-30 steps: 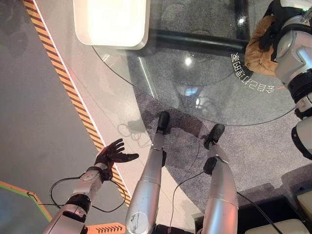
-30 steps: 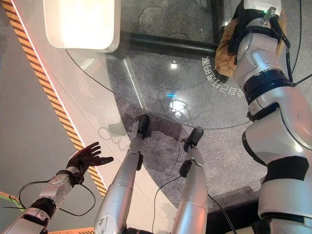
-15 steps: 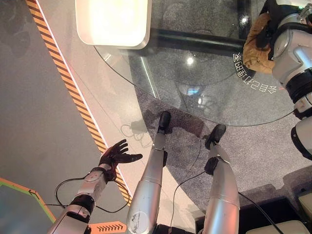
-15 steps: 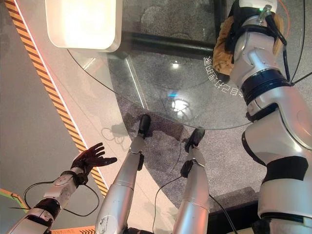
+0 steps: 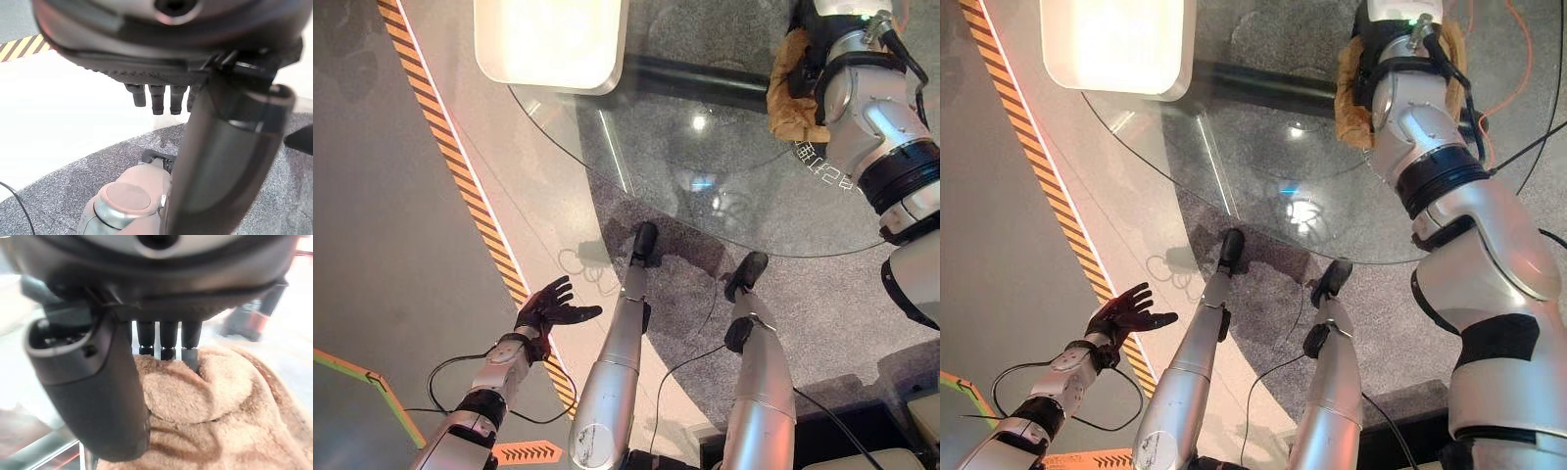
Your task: Wipe the table with a cloth and put it in the basket.
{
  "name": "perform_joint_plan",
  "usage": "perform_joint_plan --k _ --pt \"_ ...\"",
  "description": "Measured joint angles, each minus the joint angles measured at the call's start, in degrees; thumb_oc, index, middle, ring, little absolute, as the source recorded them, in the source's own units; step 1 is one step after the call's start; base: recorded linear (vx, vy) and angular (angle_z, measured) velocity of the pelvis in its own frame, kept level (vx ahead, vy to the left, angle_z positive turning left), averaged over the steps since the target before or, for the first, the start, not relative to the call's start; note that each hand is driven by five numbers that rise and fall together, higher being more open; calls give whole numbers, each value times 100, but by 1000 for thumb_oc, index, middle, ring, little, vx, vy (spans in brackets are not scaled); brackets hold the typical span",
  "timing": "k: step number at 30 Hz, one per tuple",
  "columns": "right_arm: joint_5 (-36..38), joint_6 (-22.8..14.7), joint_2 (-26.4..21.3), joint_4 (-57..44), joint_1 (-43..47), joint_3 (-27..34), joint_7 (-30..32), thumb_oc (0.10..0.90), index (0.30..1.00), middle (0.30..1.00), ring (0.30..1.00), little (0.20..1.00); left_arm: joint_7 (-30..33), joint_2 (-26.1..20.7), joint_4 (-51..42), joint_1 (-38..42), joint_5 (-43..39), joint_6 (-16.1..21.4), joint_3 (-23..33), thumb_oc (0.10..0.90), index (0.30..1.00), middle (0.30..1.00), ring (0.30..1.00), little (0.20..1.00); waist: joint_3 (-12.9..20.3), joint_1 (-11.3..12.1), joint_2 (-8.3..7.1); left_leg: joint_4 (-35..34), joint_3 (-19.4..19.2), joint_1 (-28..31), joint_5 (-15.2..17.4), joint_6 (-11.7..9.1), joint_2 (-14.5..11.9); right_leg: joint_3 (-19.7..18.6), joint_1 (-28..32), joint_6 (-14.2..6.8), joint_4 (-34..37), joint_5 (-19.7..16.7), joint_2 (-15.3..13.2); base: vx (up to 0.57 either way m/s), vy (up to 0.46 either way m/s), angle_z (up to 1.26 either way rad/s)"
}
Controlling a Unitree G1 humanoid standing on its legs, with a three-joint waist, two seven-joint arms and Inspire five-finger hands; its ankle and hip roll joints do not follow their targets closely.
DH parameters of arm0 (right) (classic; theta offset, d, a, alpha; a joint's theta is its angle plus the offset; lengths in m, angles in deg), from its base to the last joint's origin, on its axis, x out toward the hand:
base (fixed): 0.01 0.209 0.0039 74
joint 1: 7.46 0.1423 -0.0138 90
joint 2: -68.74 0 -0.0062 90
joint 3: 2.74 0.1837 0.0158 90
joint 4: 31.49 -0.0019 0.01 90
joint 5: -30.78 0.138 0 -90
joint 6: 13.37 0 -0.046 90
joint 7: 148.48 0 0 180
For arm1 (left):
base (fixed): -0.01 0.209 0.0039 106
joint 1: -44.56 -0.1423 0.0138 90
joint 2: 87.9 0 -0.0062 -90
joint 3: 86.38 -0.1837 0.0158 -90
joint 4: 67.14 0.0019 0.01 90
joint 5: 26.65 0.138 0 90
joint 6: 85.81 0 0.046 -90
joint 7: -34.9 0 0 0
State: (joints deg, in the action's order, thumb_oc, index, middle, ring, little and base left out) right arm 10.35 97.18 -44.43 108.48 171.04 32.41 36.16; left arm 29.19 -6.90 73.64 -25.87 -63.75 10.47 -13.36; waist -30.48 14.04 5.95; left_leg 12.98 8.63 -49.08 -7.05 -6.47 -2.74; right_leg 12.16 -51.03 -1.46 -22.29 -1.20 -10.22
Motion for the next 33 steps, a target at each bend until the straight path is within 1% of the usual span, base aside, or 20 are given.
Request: perform_joint_plan --k 4,6,9,13,19,23,28,33 --pt "-79 -23 368 -273 -18 -1 -79 100 300 300 300 200 -1 7 -17 -1 2 2 0 800 900 900 900 900 0 17 0 -11 2 0 -1 -3 -8 11 0 5 -3 12 2 0 0 0" --pt "-108 -81 523 -417 -49 -1 -127 100 300 300 300 200 1 18 -17 -1 7 3 0 800 900 900 900 900 0 66 0 -18 5 -3 -1 -4 -8 19 0 1 -8 26 -1 0 0 0" --pt "-209 -140 661 -556 -97 -3 -210 100 300 300 300 200 1 35 -15 -3 26 12 0 800 900 900 900 900 0 175 0 -29 25 -7 0 -6 -4 38 0 -3 -20 52 -8 4 7 4" --pt "-235 -241 871 -712 -103 -5 -260 100 300 300 300 200 7 35 -21 -25 32 13 0 800 900 900 900 900 0 179 0 -29 128 -64 -3 -10 37 151 0 -12 -48 99 -59 3 11 11" --pt "-468 -248 892 -891 -135 -20 -444 100 300 300 300 200 14 35 -23 -25 104 12 -1 800 900 900 900 900 0 208 0 -19 174 -103 -4 -12 72 174 1 -19 -49 107 -89 2 0 4" --pt "-639 -248 964 -893 -154 -24 -460 100 300 300 300 200 16 35 -23 -25 124 13 -2 800 900 900 900 900 0 208 0 -17 176 -103 -4 -12 69 175 4 -19 -49 107 -86 0 0 0" --pt "-690 -347 974 -893 -178 -38 -462 100 300 300 300 200 13 35 -24 -25 129 16 -2 800 900 900 900 900 0 203 0 -2 204 -103 -4 -12 69 189 27 -19 -47 107 -84 0 0 0" --pt "-692 -345 985 -893 -179 -54 -473 100 300 300 300 200 10 34 -23 -25 129 13 -2 800 900 900 900 900 0 205 -1 7 215 -105 -4 -12 73 199 38 -19 -45 107 -86 0 0 0"
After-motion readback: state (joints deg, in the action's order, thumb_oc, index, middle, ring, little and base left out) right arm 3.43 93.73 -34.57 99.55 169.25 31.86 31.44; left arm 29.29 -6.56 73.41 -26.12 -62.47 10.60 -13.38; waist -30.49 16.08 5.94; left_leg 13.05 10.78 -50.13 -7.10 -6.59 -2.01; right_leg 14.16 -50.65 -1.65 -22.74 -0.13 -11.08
